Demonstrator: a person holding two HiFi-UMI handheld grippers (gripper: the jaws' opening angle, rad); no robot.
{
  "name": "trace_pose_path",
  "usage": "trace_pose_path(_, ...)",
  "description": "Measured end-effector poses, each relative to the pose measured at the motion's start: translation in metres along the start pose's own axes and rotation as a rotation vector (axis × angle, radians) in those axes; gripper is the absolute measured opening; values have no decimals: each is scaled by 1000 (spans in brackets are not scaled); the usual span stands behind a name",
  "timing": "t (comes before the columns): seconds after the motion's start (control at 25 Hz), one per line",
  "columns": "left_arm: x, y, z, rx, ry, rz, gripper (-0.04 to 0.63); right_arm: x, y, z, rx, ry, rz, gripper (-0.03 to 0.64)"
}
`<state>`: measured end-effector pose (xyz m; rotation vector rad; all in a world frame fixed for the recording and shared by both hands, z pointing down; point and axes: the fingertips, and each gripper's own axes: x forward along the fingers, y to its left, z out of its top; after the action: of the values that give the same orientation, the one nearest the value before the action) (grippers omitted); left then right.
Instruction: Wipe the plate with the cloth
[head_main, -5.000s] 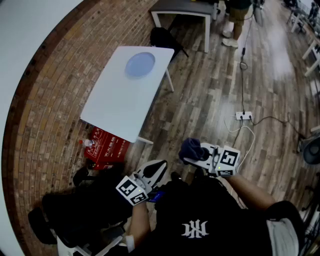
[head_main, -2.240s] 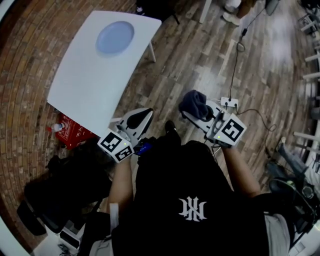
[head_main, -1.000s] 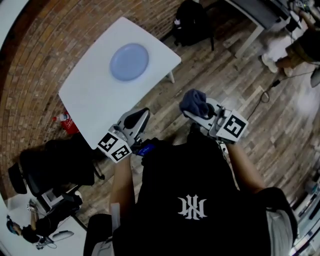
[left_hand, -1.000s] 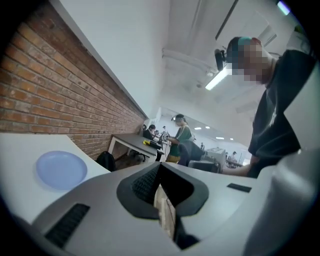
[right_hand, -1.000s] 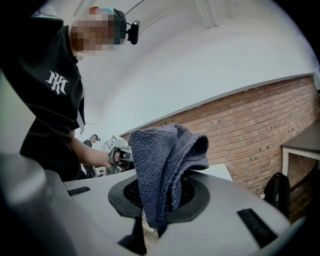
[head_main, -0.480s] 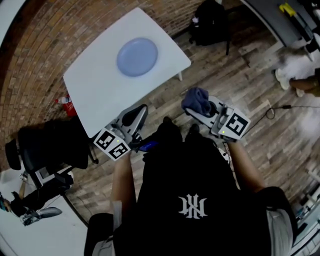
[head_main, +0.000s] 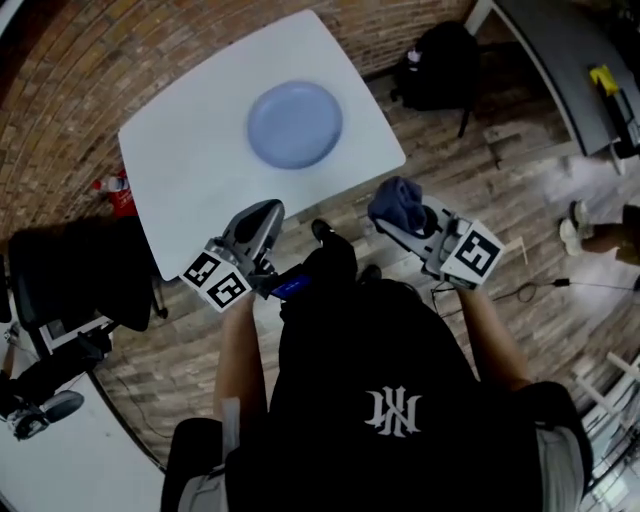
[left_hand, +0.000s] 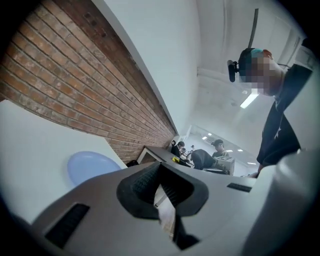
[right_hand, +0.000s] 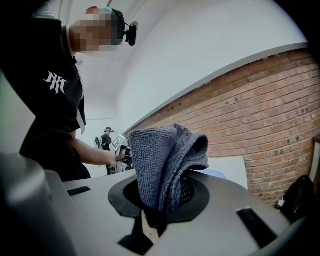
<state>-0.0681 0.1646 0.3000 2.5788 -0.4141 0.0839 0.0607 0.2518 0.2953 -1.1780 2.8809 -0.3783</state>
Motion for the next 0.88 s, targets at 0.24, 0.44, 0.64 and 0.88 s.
trace_pose_path(0.24, 5, 76, 33, -32, 14, 72, 2, 55, -56, 17, 6, 87, 7, 72)
trace_pose_path(0.44, 10, 123, 33, -98, 64, 112, 3, 100, -91, 25, 24, 169, 28, 72)
trace_pose_path(0.64, 15, 157, 15, -161, 92, 150, 3, 134, -115, 26, -30, 219, 88, 72)
trace_pose_path(0.88, 15, 200, -3, -249, 115, 268, 3, 190, -146, 31, -13, 223, 183, 72)
